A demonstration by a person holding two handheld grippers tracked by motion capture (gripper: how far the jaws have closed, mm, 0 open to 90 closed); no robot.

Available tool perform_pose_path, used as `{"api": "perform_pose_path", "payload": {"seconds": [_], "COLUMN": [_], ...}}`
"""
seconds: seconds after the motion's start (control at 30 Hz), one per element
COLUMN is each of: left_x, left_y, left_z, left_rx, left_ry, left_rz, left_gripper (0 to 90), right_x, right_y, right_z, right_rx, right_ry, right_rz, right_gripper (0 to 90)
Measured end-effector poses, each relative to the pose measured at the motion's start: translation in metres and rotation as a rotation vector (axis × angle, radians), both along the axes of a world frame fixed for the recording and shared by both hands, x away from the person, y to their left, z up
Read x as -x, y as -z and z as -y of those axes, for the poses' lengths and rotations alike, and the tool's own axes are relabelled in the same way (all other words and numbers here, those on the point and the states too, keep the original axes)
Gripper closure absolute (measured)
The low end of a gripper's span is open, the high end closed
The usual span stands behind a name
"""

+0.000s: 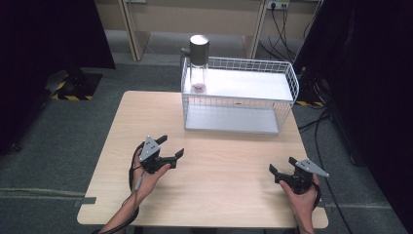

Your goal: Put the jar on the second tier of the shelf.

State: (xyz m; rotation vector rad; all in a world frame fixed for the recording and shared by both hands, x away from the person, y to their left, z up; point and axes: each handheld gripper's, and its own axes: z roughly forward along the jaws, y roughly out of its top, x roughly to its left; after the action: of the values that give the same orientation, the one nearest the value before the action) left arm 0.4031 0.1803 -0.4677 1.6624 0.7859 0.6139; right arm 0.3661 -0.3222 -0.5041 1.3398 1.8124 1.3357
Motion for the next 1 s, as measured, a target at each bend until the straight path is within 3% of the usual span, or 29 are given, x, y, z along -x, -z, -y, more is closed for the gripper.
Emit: {"api": "perform_pose_path", "payload": {"seconds": [0.6, 1.0], "left_x": [0.010, 0.012], "left_y": [0.022, 0.030], "left_z": [-0.015, -0.021], "left_rx": [-0.032, -0.021], "left_ry": [-0.031, -0.052], "left_rz": [-0.018, -0.039], "left_gripper": [14.0, 14.1], "right_x": [0.000, 0.000], "right_y": [0.000, 0.000], "right_z": [0.000, -0.001], "right_rx": [0.004, 0.004], "right_ry": [-0.001, -0.001], "right_rz": [0.002, 0.002], "right_gripper": [4.8, 4.8]}}
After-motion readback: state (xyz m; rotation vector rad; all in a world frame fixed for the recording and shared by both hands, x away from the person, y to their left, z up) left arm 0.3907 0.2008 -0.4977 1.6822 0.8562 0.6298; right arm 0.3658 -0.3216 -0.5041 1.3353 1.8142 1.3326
